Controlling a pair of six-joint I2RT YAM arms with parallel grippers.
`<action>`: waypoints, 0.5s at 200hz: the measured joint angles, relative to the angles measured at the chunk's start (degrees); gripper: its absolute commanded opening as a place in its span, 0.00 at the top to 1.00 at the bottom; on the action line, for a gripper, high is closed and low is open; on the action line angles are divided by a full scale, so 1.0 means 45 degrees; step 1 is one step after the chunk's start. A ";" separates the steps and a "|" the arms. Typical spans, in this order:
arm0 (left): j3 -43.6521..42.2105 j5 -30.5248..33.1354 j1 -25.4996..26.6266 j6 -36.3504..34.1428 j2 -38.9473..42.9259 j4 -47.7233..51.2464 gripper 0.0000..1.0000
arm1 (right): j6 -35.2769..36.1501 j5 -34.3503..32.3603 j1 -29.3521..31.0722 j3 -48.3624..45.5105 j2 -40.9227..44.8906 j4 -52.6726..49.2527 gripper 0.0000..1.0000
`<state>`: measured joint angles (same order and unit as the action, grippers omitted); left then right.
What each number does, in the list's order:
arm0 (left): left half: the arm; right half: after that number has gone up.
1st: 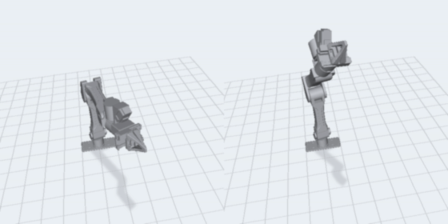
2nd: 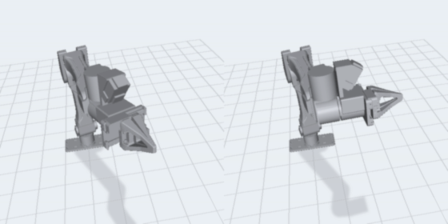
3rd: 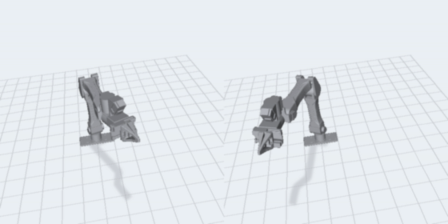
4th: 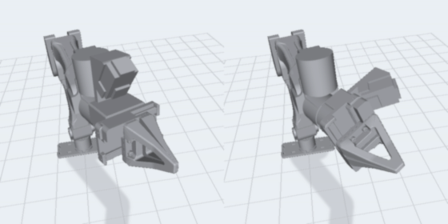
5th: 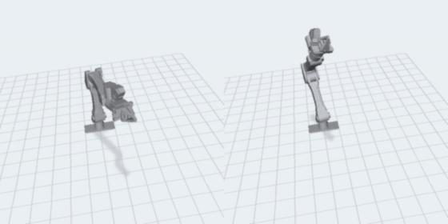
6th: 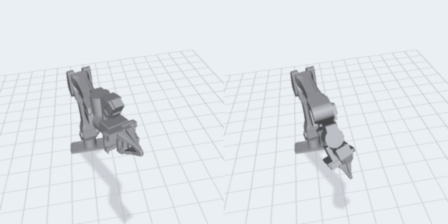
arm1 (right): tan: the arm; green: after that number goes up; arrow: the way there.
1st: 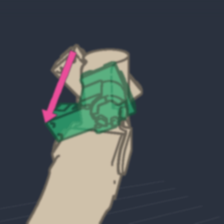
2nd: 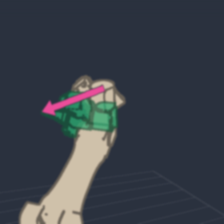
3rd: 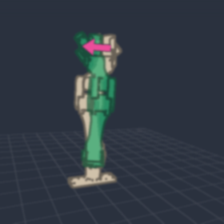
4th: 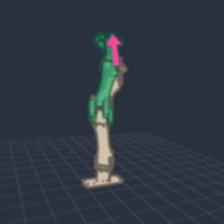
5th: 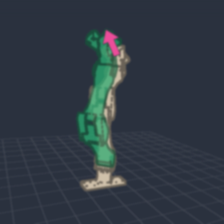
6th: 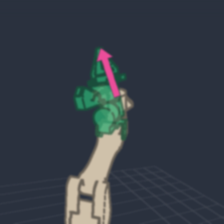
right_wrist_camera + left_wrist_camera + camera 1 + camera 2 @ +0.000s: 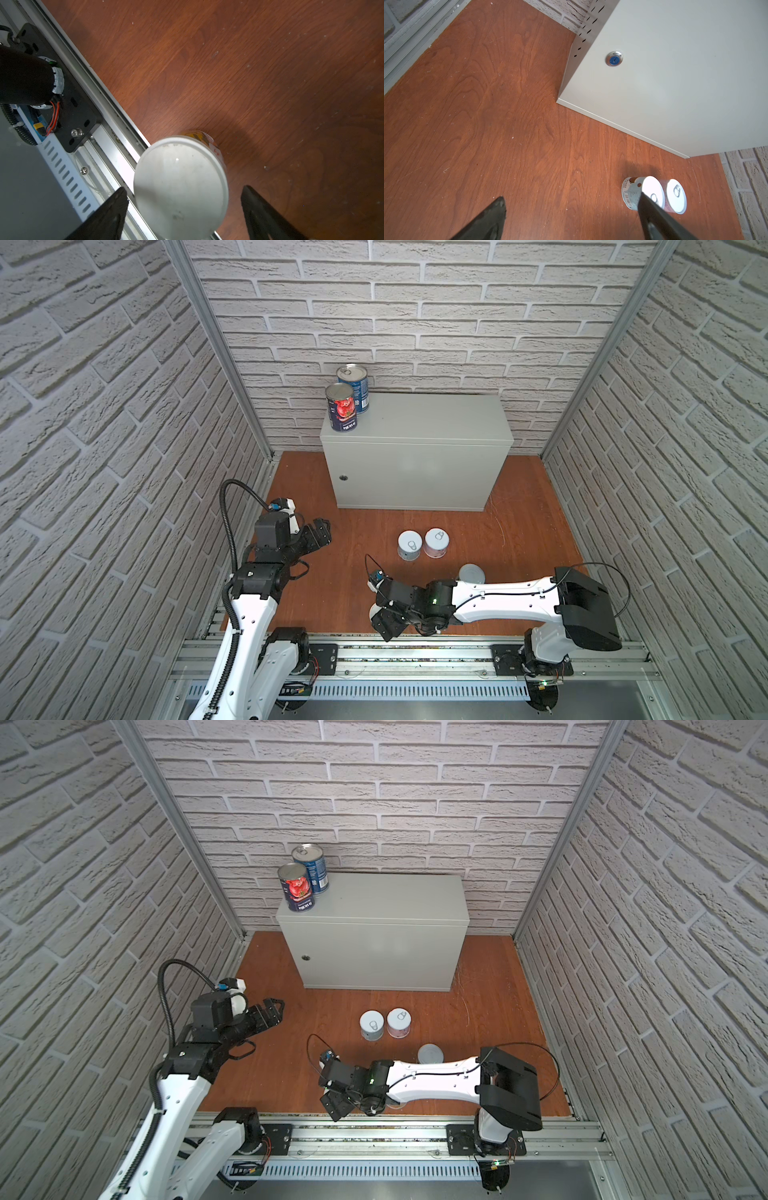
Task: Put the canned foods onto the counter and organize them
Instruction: 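Lower the right gripper over the yellow-labelled can nearest the robot and close it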
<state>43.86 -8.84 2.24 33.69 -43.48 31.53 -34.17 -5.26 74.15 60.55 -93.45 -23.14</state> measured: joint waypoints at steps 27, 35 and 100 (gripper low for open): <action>0.0000 0.0005 0.0000 0.0000 0.0010 0.0000 0.02 | 0.0000 -0.0083 0.0000 0.0267 -0.0136 -0.0068 0.22; 0.0000 0.0010 0.0000 0.0000 0.0010 0.0000 0.02 | 0.0005 -0.0102 0.0000 0.0355 -0.0248 -0.0073 0.22; 0.0000 0.0010 0.0000 0.0000 0.0010 0.0000 0.02 | 0.0019 -0.0068 0.0000 0.0573 -0.0685 -0.0369 0.22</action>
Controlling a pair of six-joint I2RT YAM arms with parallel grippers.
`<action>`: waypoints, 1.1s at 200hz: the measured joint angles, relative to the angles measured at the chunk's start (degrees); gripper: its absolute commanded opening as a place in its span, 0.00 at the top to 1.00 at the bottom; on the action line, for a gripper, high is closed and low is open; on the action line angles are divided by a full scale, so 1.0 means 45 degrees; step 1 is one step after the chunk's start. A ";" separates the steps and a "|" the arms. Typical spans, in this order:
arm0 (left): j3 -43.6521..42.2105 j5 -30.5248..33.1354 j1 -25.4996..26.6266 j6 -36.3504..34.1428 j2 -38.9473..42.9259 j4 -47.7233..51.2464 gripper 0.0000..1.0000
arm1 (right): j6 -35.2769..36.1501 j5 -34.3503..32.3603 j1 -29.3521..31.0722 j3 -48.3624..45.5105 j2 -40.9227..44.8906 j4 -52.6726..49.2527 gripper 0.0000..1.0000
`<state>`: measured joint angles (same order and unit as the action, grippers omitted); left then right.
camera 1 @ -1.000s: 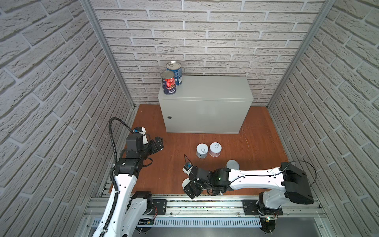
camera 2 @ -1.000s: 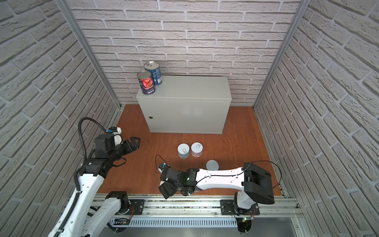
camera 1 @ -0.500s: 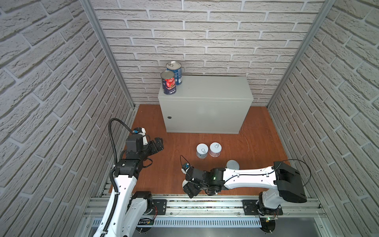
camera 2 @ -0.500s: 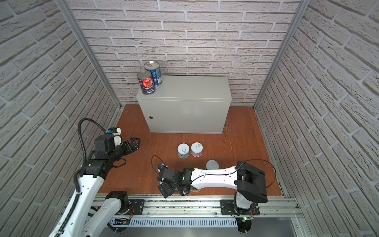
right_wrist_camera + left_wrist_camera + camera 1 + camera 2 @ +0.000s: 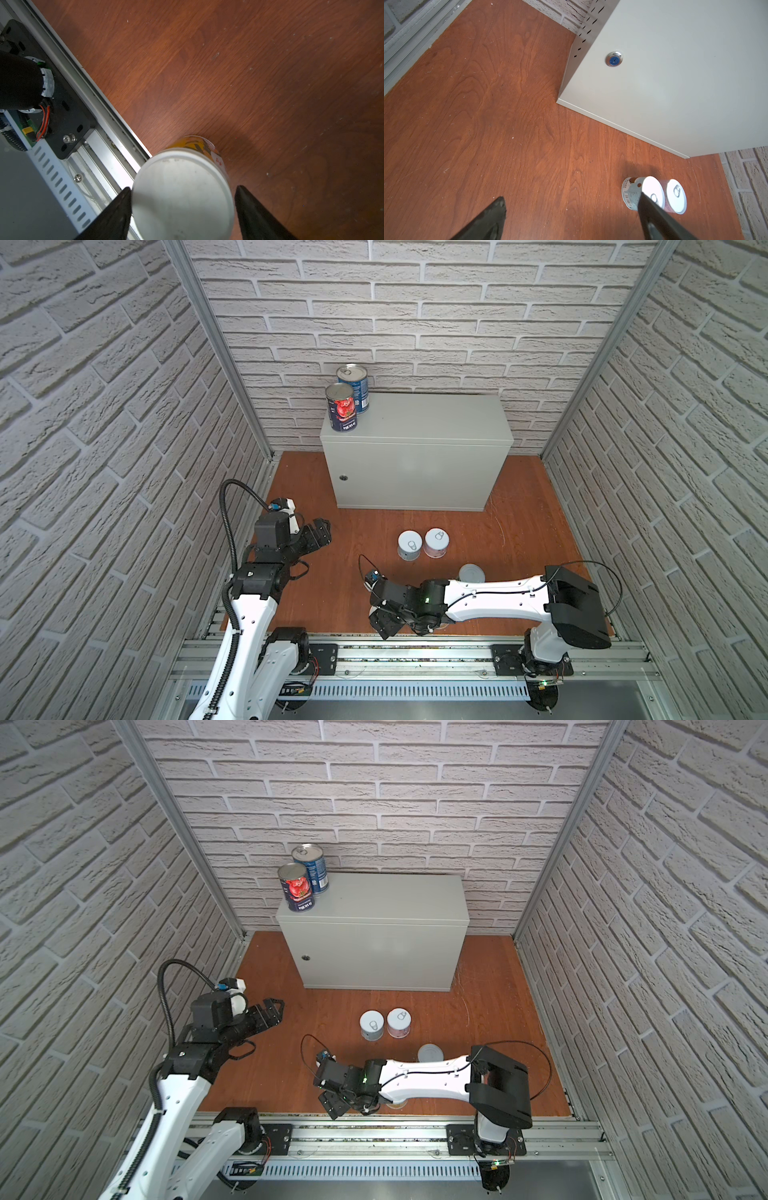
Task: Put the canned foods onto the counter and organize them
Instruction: 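Lower the right gripper over the yellow-labelled can nearest the robot and close it, then lift the yellow can with the right gripper toward the left gripper while it reaches over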
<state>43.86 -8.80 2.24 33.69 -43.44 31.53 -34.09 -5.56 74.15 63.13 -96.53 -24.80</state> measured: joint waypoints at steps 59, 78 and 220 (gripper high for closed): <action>0.0000 0.0000 0.0000 0.0000 0.0000 0.0000 0.02 | -0.0005 -0.0078 -0.0029 0.0563 -0.0340 -0.0631 0.27; 0.0000 0.0000 0.0000 0.0000 0.0000 0.0000 0.02 | -0.0005 -0.0107 -0.0049 0.0641 -0.0359 -0.0767 0.27; 0.0000 0.0029 0.0000 -0.0005 0.0049 0.0000 0.02 | -0.0189 -0.1190 -0.0316 0.1423 -0.0996 -0.2803 0.61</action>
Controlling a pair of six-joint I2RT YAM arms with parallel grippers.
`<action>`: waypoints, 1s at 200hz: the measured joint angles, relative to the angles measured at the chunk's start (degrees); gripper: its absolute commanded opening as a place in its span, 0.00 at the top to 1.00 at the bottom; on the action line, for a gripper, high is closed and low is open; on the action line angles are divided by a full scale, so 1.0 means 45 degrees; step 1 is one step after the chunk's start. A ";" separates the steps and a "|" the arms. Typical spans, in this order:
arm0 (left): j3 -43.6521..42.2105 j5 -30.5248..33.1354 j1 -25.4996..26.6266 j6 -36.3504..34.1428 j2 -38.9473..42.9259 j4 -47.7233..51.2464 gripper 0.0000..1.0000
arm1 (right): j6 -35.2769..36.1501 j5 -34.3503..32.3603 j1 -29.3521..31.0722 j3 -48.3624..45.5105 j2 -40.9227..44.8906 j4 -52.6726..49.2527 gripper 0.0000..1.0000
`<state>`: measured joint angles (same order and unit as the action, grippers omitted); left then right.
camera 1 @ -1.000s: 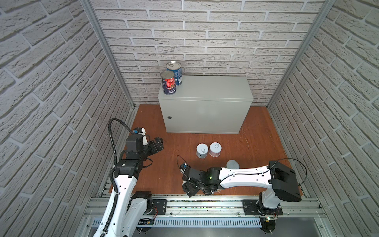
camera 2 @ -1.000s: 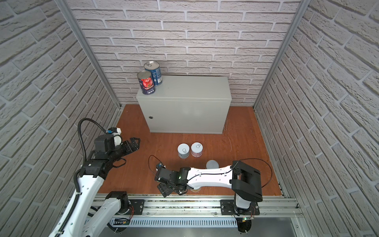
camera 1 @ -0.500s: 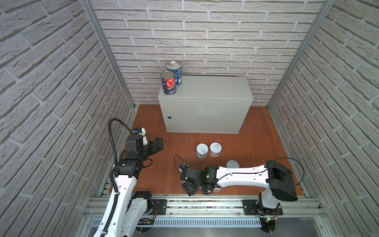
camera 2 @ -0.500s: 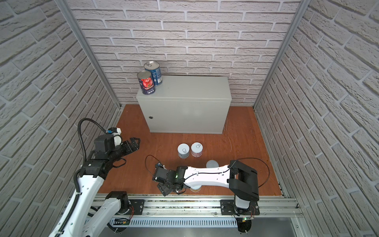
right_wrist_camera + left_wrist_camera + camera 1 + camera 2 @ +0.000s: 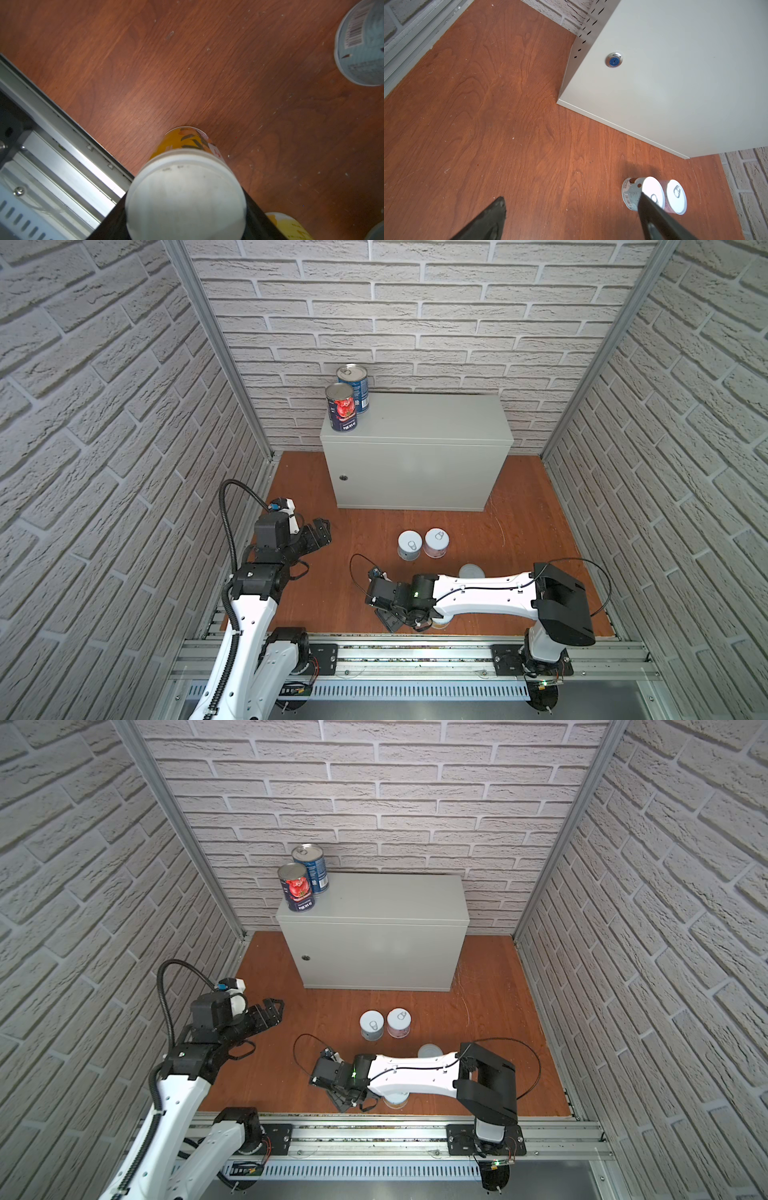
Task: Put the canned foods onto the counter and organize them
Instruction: 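Lift the yellow can with the right gripper toward the left gripper while it reaches over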
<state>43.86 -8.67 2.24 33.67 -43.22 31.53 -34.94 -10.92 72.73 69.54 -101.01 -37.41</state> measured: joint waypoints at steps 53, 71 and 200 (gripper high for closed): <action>0.0000 0.0000 0.0000 -0.0049 0.0005 0.0000 0.02 | -0.0107 0.0549 -0.0597 -0.0340 0.0330 0.0403 0.63; 0.0000 -0.0019 0.0000 -0.0141 0.0063 0.0000 0.02 | -0.0092 0.0777 -0.0952 -0.0384 0.0423 0.0408 0.63; -0.0646 -0.2370 0.0631 -0.1243 0.3347 -0.1953 0.02 | 0.0957 0.2856 -0.4478 -0.0141 0.3473 0.0491 0.61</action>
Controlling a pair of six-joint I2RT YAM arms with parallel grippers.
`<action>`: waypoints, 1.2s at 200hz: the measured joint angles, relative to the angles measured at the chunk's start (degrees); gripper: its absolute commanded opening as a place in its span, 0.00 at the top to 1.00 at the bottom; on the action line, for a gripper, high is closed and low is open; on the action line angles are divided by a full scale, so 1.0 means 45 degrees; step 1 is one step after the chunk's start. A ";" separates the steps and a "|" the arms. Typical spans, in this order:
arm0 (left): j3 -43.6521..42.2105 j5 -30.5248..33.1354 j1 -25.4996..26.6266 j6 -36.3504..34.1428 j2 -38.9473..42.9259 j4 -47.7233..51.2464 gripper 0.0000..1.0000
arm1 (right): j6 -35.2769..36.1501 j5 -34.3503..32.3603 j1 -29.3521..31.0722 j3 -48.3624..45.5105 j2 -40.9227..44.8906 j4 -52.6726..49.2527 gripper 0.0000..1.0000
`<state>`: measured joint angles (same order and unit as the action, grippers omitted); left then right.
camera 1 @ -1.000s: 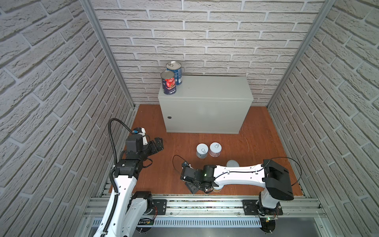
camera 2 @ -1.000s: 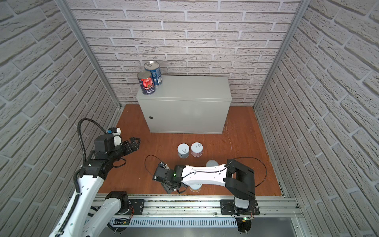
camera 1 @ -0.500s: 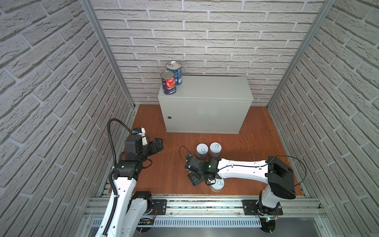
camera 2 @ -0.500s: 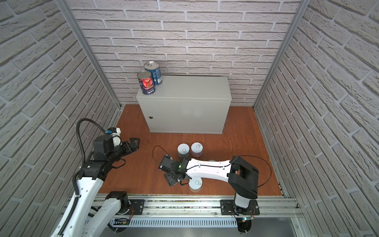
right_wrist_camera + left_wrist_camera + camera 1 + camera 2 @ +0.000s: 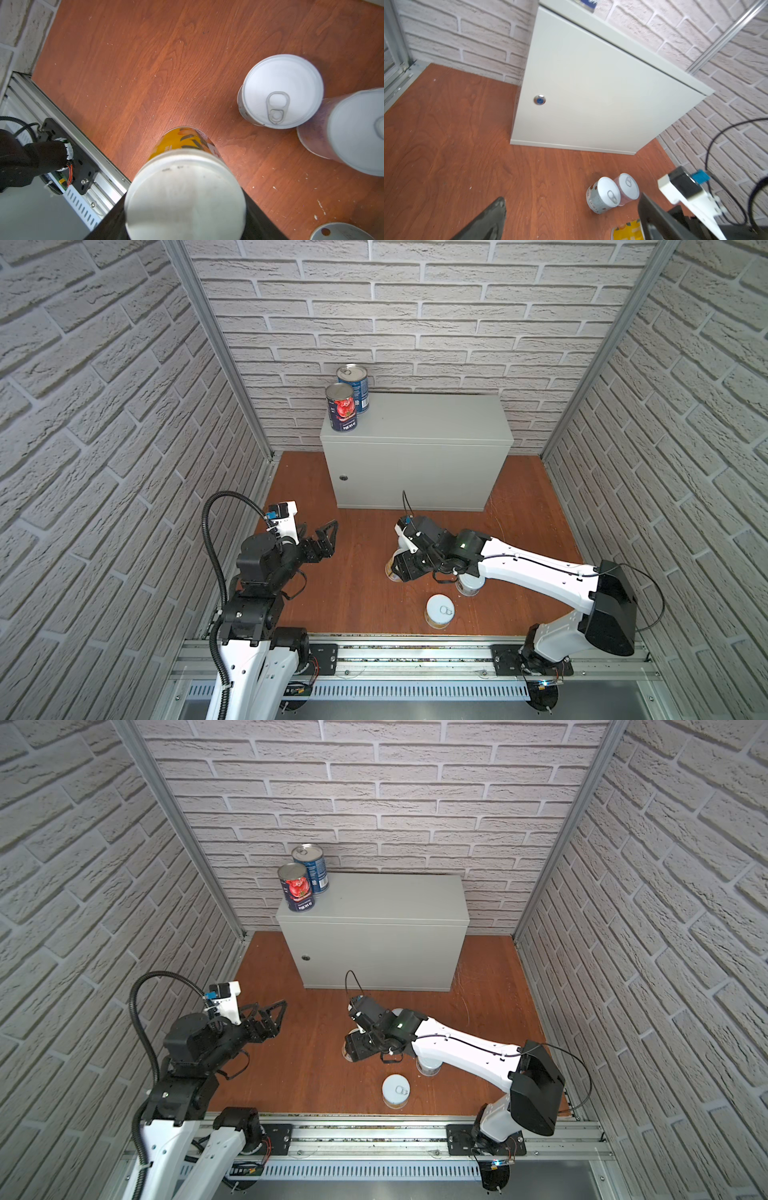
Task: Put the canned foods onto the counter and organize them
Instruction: 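Lift the yellow can with the right gripper toward the left gripper while it reaches over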
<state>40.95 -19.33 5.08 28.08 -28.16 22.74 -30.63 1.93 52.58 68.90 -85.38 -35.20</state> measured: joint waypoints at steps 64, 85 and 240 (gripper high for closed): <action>0.0165 -0.0170 0.2055 -0.0121 -0.1083 -0.0816 0.02 | 0.0777 0.1355 -0.2055 -0.0015 0.1574 -0.0427 0.60; 0.0355 0.0476 0.3279 -0.0306 -0.1651 -0.0996 0.02 | 0.0923 0.1744 -0.2812 -0.0131 0.2205 -0.0447 0.60; 0.0641 0.2545 1.0098 -0.1904 -0.8364 -0.7184 0.02 | 0.1098 0.4755 -0.5916 -0.2312 0.5668 -0.1253 0.57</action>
<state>43.83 -7.88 50.52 19.51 -65.80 -9.58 -25.69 23.33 25.96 58.50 -59.88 -40.84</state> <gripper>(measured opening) 0.983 0.687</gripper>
